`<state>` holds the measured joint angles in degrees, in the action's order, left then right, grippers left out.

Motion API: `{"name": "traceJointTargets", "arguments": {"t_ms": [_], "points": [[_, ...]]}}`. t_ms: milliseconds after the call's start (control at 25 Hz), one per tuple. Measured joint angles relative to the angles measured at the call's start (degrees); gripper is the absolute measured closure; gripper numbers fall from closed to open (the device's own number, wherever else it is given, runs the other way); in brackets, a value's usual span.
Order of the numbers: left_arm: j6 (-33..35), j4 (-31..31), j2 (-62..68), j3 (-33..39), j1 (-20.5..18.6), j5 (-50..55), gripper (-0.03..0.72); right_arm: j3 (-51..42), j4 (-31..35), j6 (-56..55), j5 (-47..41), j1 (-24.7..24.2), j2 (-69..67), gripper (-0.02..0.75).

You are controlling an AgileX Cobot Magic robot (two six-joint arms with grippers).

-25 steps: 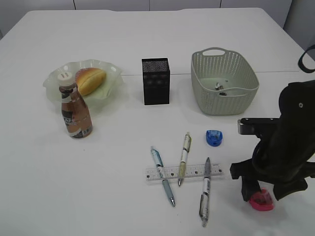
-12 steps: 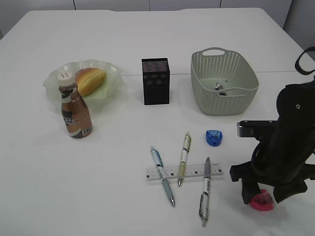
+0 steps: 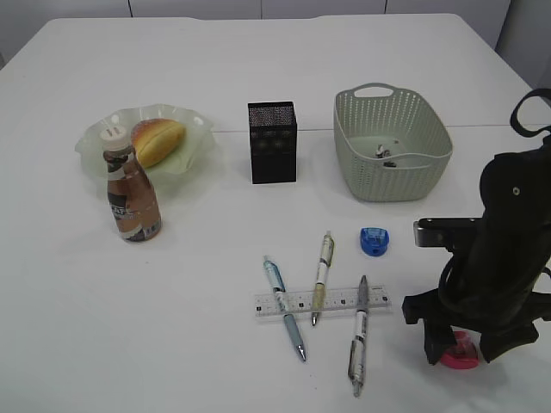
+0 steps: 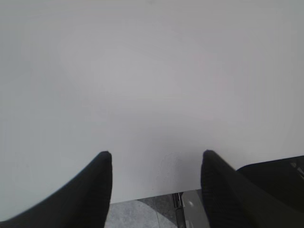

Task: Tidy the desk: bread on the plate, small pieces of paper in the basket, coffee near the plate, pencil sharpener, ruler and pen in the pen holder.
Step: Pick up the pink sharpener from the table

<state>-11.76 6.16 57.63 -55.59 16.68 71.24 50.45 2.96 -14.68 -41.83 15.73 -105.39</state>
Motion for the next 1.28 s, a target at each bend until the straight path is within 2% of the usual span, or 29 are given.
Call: {"name": "traceJointTargets", "arguments": {"t_ms": [720, 960, 1280], "points": [[0.0, 0.45, 0.0, 0.0, 0.0, 0.0, 0.261, 0.0, 0.42, -0.12, 0.11, 0.0, 0.0, 0.2], [0.0, 0.5, 0.0, 0.0, 0.0, 0.0, 0.261, 0.09, 0.42, -0.12, 0.11, 0.0, 0.0, 0.347], [0.0, 0.5, 0.0, 0.0, 0.0, 0.0, 0.261, 0.09, 0.42, -0.12, 0.11, 0.0, 0.0, 0.368]]}}
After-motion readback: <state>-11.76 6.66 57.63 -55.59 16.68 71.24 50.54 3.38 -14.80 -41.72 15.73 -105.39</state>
